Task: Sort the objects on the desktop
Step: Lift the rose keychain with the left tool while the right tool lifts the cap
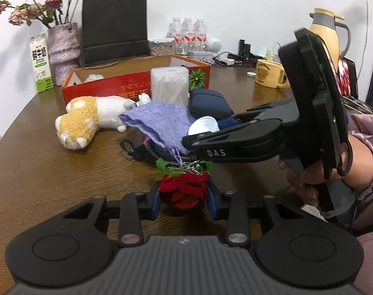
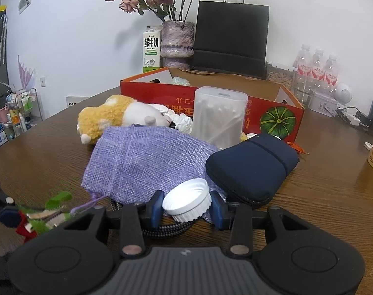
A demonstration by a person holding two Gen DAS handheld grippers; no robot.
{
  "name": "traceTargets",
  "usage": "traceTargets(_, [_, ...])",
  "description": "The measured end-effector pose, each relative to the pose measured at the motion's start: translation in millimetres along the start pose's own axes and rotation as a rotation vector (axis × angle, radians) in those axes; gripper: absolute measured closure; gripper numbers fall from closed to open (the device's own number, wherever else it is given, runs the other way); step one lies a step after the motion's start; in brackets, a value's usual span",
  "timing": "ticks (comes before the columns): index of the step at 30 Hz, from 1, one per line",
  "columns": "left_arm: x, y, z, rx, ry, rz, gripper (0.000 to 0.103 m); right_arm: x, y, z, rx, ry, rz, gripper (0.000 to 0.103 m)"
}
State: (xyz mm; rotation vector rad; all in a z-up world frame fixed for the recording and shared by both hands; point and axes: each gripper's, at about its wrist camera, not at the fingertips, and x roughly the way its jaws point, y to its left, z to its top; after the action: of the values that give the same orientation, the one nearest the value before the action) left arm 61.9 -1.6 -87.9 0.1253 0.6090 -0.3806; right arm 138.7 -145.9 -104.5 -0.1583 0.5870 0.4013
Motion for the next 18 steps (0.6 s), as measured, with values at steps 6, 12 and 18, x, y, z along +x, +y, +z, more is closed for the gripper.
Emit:
traceTargets(6, [5,-9,0,0.060,0.014,-0.037,0.067,0,0,0,0.000,0.000,0.005,0.064])
traceTargets(12, [9,-7,0,0.057,0.026,-0.024,0.067,-1,-4,1,0.014,0.002,0.025,0.064])
traceTargets(18, [10,1,2,0.025,0.028,0.011,0.067,-15,-6,1,0.019,-0.037,0.063,0.064])
